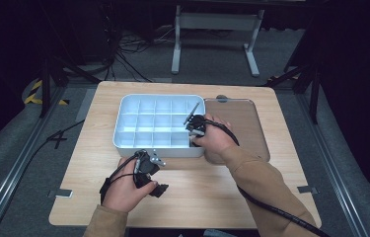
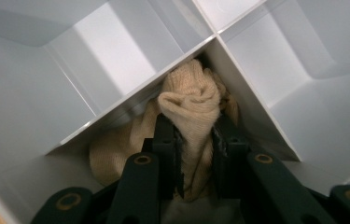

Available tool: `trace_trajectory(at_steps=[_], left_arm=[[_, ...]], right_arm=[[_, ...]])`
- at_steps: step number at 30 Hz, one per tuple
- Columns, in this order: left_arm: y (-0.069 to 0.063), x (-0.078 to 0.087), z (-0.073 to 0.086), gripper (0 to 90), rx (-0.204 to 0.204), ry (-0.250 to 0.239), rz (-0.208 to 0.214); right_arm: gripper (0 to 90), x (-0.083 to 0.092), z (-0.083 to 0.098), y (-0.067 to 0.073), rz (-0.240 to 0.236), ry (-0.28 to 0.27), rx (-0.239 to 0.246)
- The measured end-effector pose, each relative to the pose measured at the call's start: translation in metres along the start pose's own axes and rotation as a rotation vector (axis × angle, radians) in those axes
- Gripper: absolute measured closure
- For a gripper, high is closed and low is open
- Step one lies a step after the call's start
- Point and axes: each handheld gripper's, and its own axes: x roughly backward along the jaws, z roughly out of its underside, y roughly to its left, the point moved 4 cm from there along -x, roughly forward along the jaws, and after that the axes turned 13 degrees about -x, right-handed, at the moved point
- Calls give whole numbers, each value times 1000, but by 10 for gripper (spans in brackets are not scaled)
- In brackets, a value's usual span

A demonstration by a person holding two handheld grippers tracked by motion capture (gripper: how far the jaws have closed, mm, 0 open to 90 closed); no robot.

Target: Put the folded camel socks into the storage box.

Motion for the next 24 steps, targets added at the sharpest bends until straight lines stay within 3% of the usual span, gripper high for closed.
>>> trace_trajectory(at_steps=[3,5,12,24], left_arm=[[2,-2,0,228,2,-1,3],[2,-3,0,227,1,-1,5],[4,-3,-1,221,5,-18,15],[8,3,4,223,15,-31,-16]], right_arm=[[674,2,1,1,2,-20,8],[548,5,1,3,-13,-61,-7],[522,27,3,-1,-27,-156,-19],[503,70,22,-13,-143,-405,-21]])
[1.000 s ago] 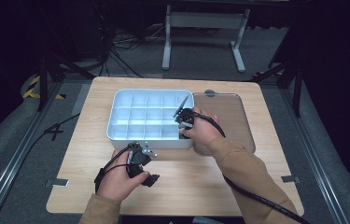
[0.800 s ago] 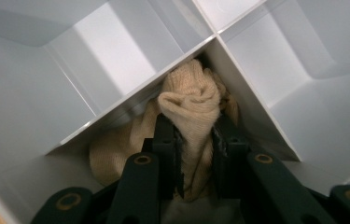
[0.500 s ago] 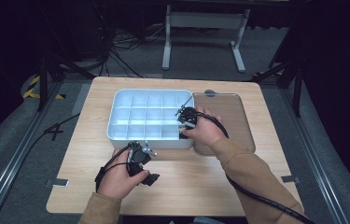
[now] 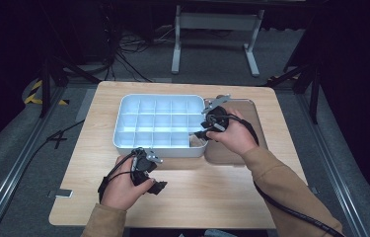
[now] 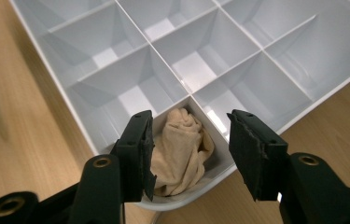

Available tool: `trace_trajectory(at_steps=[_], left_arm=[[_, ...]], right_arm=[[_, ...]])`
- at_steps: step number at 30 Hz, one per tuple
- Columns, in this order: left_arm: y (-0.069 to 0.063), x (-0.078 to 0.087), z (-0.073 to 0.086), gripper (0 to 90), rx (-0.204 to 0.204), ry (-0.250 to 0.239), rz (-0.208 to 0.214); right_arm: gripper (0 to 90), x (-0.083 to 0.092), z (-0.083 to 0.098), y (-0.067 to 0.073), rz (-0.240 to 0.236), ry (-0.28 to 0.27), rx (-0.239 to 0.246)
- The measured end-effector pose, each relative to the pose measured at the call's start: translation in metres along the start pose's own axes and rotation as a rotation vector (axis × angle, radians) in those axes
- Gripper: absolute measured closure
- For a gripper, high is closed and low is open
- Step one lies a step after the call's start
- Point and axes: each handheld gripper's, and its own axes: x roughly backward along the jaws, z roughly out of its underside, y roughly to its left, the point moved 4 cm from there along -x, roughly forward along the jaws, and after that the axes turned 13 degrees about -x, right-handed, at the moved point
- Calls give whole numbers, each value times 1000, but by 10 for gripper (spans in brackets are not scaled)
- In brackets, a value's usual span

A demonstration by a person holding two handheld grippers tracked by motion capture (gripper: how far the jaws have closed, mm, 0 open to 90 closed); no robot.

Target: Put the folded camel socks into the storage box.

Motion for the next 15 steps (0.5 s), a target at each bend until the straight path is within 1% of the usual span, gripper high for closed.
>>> trace_trajectory(at_steps=[1,2,3,4,5,6,7,10,15], left_arm=[[-1,0,1,223,8,-10,-1],[-1,1,1,224,1,-11,-2],[-1,2,2,224,10,-14,-7],[-2,2,3,224,8,-19,-5],[-2,4,3,224,8,-11,-4],[-2,5,4,225,8,-15,-9],[-4,6,4,225,11,-16,-8],[-6,10,4,225,3,-18,-11],[-8,13,6,224,17,-24,-17]], right_arm=[[503,3,1,1,-11,-9,-4],[502,8,2,1,-16,-26,-1],[501,12,3,1,-19,-38,-3],[497,16,5,2,-22,-49,-1],[494,20,6,1,-21,-58,2],[492,24,8,1,-27,-67,1],[488,28,10,1,-30,-73,-1],[478,40,17,-1,-42,-89,-8],[451,55,28,-3,-58,-121,-18]])
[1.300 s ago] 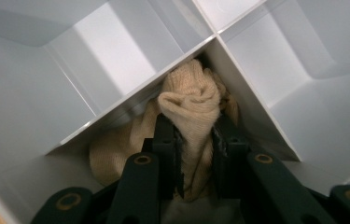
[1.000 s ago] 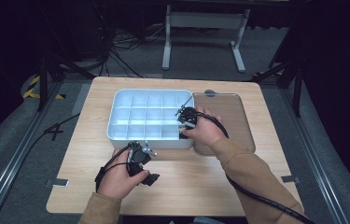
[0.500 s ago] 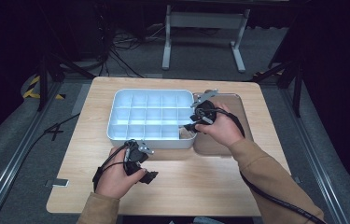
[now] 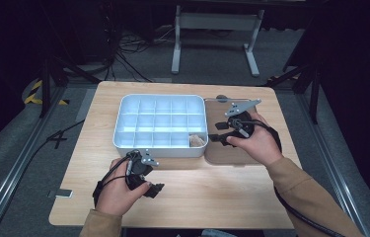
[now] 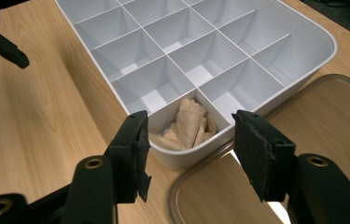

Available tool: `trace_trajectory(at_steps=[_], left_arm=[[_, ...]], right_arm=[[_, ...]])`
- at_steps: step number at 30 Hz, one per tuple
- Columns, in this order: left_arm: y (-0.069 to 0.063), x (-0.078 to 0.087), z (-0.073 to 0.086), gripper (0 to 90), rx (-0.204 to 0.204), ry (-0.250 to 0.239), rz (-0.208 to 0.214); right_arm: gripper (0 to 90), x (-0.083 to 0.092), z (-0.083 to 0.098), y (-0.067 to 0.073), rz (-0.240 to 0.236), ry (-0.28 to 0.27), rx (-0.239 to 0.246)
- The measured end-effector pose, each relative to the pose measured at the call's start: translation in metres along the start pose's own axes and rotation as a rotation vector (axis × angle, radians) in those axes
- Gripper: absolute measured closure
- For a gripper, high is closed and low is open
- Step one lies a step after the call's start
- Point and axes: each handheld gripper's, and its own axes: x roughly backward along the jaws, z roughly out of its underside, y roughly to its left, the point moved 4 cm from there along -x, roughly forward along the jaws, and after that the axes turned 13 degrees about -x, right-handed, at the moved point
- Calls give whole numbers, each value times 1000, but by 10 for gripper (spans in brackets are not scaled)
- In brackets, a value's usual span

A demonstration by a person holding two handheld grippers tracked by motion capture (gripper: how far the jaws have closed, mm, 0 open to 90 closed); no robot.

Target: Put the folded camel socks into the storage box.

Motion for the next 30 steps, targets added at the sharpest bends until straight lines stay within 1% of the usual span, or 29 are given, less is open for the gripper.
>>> trace_trajectory(at_steps=[1,3,5,6,7,8,9,11,12,14,15,16,18,20,22,23,24,26,29,30], left_arm=[[1,1,1,224,-4,4,-3],[1,1,2,224,2,3,-5],[1,2,2,224,-1,9,-8],[0,1,2,224,7,8,-7],[0,1,2,223,4,20,-11],[0,1,2,223,-7,22,-18],[0,1,2,223,-9,27,-16],[0,2,2,223,-3,22,-11],[0,2,2,223,-1,20,-17],[1,3,3,223,-5,19,-16],[1,3,3,223,-6,18,-17],[0,4,3,223,6,18,-10],[2,4,4,222,0,10,-15],[2,5,4,222,3,10,-9],[1,5,4,222,13,7,-4],[2,5,5,221,8,9,-11],[3,5,5,221,8,13,-17],[3,5,6,221,13,15,-14],[3,5,6,221,12,16,-11],[3,5,6,221,13,15,-12]], right_arm=[[451,0,0,0,0,0,0],[441,5,4,-1,-3,-7,0],[428,10,9,-2,-2,-12,-1],[424,13,12,-3,0,-11,0],[419,16,14,-3,1,-11,1],[414,17,15,-3,2,-13,3],[408,20,18,-3,7,-13,3],[397,24,21,-2,17,-8,0],[391,25,23,-2,15,-6,1],[373,27,26,0,14,-2,0],[372,28,28,0,14,2,5],[371,30,29,0,16,5,7],[356,32,32,0,14,8,14],[331,35,37,-1,10,21,19],[328,37,43,-1,15,46,43],[328,38,46,-1,29,46,59],[328,39,50,0,35,36,64],[328,41,55,1,37,18,65],[327,42,67,3,8,-15,45],[327,43,71,3,2,-17,37]])
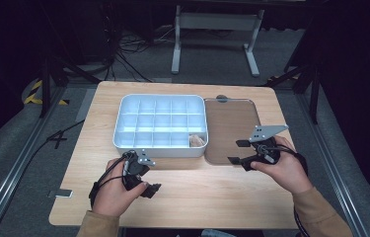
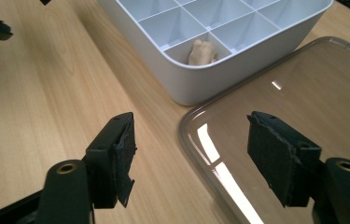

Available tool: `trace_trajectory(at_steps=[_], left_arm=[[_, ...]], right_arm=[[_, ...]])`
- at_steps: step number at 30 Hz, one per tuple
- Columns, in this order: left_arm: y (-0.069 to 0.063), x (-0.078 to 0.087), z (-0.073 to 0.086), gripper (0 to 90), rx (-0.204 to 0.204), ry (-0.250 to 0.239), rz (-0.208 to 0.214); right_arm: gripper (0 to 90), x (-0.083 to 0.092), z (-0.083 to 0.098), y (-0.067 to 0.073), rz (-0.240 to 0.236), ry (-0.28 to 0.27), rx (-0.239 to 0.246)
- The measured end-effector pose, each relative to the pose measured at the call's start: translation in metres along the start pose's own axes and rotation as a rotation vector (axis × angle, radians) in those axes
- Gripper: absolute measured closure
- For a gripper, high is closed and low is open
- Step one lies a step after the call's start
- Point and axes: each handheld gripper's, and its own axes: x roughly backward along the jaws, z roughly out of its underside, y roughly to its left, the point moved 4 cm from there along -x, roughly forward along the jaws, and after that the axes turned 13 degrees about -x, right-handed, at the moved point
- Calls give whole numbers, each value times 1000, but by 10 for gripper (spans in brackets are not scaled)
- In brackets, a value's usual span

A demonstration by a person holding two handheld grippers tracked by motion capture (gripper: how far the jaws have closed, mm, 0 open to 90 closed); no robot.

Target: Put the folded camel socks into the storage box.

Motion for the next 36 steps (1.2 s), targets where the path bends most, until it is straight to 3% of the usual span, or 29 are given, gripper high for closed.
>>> trace_trajectory(at_steps=[4,9,13,20,23,30,36], left_arm=[[0,-1,0,221,5,0,1],[1,-2,1,221,-1,7,1],[2,-3,2,219,-6,5,2],[4,-5,4,216,2,14,7],[5,-8,6,214,6,13,12],[7,-9,8,213,16,24,11],[8,-12,9,212,4,37,15]], right_arm=[[327,3,16,-3,-8,-13,-26],[329,-1,28,-8,-11,-4,-25],[344,-4,38,-12,-2,-35,-17],[344,-15,62,-20,-6,8,-28],[359,-19,68,-22,2,-40,-38],[361,-31,88,-26,-25,-41,-66],[354,-40,96,-25,-45,-32,-48]])
